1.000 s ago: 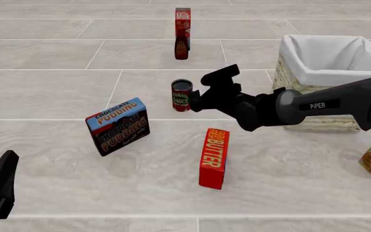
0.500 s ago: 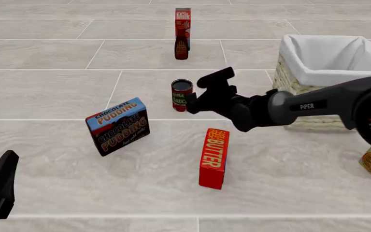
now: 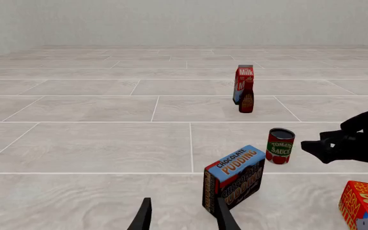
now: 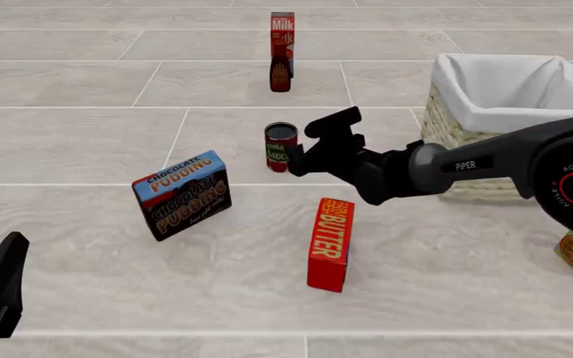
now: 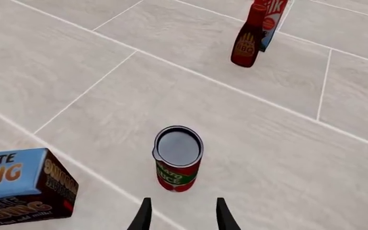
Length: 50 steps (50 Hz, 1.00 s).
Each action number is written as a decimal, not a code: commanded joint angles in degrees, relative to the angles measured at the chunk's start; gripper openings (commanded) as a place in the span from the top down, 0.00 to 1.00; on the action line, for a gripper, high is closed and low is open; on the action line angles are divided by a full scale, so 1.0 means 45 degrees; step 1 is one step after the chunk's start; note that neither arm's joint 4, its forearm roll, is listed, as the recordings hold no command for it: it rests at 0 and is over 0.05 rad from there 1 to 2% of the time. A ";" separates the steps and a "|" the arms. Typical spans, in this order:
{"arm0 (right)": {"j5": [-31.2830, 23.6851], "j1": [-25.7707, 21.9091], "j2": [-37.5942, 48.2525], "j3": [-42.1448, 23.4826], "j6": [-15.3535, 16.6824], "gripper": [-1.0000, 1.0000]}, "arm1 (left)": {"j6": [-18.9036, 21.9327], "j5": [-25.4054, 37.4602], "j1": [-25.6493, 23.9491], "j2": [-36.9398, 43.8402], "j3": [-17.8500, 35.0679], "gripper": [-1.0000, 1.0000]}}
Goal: Pick the tomato sauce and place it in the basket.
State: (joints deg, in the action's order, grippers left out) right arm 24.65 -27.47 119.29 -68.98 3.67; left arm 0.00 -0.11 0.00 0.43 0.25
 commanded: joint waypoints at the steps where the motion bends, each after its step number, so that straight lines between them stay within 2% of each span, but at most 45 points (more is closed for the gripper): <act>1: 0.0252 0.0049 0.0197 -0.0084 -0.0008 0.00 | 0.0000 0.0000 0.0000 0.0000 0.0000 0.00; 50: -0.0202 -0.0091 0.1166 -0.1415 0.0221 0.00 | 0.0000 0.0000 0.0000 0.0000 0.0000 0.00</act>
State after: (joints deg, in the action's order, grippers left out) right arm 24.27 -27.80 123.94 -74.18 4.38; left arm 0.00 -0.11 0.00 0.43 0.25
